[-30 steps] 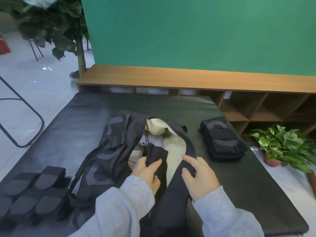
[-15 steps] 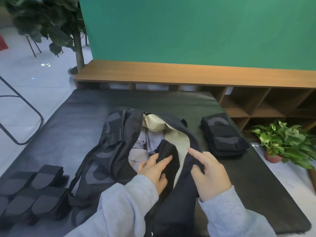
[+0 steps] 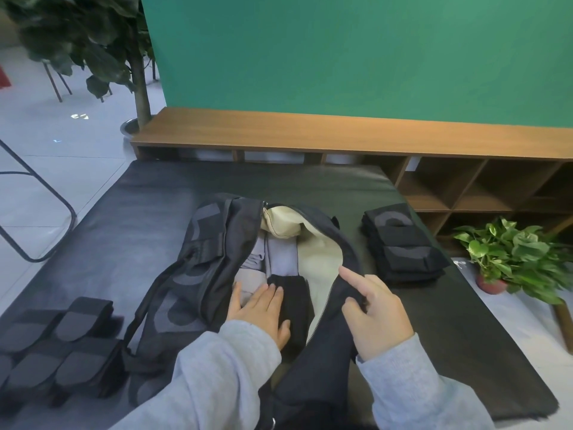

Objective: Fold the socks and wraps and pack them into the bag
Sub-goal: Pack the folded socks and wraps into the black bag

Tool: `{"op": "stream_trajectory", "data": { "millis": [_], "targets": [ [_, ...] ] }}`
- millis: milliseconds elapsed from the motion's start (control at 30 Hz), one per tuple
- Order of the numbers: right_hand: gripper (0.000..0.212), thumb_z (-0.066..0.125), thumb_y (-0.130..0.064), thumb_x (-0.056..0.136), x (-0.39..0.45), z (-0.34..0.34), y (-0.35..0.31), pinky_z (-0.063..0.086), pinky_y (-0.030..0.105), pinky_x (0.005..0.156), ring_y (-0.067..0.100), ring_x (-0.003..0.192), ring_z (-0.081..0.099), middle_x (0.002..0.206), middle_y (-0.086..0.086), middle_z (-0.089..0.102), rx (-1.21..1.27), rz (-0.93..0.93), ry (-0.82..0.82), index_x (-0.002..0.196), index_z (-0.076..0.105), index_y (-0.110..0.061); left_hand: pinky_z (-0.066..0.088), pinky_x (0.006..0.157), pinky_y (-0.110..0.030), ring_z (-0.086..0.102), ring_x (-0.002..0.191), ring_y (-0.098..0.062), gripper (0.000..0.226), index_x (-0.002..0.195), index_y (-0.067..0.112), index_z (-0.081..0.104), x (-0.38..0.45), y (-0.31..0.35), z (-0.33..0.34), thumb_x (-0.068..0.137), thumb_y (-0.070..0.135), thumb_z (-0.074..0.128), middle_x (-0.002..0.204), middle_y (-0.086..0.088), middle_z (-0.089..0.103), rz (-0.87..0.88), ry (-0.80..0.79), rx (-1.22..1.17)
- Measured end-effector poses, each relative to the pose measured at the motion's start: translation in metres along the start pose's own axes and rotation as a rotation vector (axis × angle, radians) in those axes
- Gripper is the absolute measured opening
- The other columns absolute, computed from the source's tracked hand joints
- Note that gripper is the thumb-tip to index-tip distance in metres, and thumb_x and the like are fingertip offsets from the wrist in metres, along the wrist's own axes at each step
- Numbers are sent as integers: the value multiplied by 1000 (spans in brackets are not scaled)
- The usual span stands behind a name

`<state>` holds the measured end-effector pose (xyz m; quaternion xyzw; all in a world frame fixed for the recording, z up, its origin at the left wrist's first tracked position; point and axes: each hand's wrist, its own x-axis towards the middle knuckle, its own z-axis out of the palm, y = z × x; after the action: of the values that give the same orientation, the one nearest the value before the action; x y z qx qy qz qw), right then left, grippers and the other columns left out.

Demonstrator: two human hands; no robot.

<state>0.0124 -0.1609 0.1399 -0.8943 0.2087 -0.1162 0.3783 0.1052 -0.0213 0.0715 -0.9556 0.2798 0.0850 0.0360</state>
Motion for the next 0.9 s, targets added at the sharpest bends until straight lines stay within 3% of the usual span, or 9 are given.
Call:
{"op": "stream_trajectory", "data": {
  "millis": [133,233,300,367,433,533,667,733,900],
  "targets": [
    [45,47,-7,93,-2,-1,2,40,4,67,5,82,53,91,-17,49,56,-28,-12,131,51,-29,-16,110,-48,-6,144,-10,60,148,26,15,7,-10,-6,95,51,28,156,10,12,47,65,-30],
    [40,52,-11,93,-4,-1,2,38,-1,69,-13,84,51,92,-23,50,213,-77,27,109,53,-47,-15,111,-39,-19,140,-8,64,148,32,6,11,-19,-3,92,57,24,156,9,-8,79,179,-67],
    [40,52,-13,93,-3,-1,4,38,-1,69,-16,85,51,92,-22,53,323,-66,78,101,50,-52,-15,109,-32,-27,132,-8,77,147,33,-6,14,-24,10,77,64,1,152,9,-21,118,192,-85],
    [36,51,-12,94,1,-2,11,39,-1,70,-12,86,54,91,-17,58,406,-18,135,102,53,-47,-4,112,-31,-11,135,-11,84,148,28,5,17,-26,25,72,61,-1,154,5,-3,147,239,-101],
    [32,50,-13,94,10,-3,23,40,1,68,-5,85,55,91,-12,60,448,80,165,112,52,-39,19,110,-33,25,133,-17,69,140,19,39,18,-28,33,82,53,22,144,-2,42,159,250,-121],
    [42,49,-18,95,32,-1,51,38,9,67,3,84,53,101,-7,57,434,285,157,129,39,-41,35,103,-35,40,124,-19,56,128,17,53,23,-31,41,87,46,30,132,-2,55,191,325,-118],
    [55,49,-28,95,64,-2,95,40,39,95,29,104,52,121,6,50,360,549,158,141,25,-46,24,100,-33,34,129,-20,58,132,21,42,25,-33,47,97,49,6,131,-2,56,170,391,-94],
    [57,47,-31,95,79,-6,109,37,44,99,35,115,48,130,7,45,300,633,173,142,22,-48,22,99,-33,32,127,-19,59,133,21,40,24,-33,49,97,50,4,132,-2,55,159,389,-99],
    [59,46,-33,95,106,-13,121,38,47,100,40,115,48,140,14,40,182,691,183,144,17,-49,10,106,-29,31,127,-19,57,133,22,40,24,-34,48,97,50,6,133,-3,55,156,363,-118]
  ]
}}
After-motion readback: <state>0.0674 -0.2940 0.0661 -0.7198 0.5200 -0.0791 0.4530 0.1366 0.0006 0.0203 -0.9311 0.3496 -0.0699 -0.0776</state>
